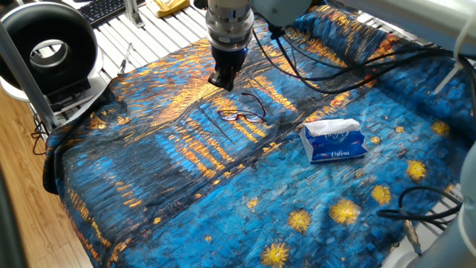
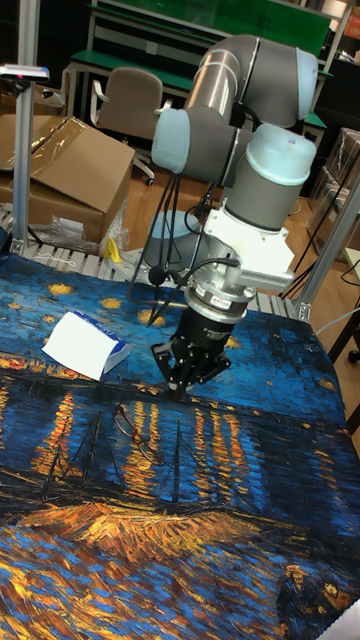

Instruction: Unfold the leg of the glasses (with one hand)

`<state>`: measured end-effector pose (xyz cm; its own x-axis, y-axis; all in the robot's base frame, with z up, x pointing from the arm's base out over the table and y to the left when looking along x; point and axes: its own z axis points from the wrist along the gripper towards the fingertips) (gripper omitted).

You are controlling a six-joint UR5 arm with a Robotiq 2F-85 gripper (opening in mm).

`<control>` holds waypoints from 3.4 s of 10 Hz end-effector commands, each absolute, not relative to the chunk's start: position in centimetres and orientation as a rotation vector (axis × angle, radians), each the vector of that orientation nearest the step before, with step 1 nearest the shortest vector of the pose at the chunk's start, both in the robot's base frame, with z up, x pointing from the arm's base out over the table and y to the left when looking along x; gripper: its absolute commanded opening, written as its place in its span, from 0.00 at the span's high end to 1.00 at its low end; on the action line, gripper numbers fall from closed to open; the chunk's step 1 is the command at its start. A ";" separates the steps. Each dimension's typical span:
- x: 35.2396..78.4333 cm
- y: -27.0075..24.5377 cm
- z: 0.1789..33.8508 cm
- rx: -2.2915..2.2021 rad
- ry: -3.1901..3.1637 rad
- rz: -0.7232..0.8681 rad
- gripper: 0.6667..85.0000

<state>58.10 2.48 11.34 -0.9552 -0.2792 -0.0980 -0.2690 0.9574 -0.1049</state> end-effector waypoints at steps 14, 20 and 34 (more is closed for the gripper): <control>52.5 -2.1 9.9 -0.432 3.203 -0.176 1.00; 52.7 -2.5 9.7 -0.459 3.189 -0.177 1.00; 57.1 1.3 7.9 -1.361 2.798 -0.200 0.74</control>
<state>55.88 1.45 8.55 -0.7407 -0.6706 0.0401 -0.6709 0.7355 -0.0946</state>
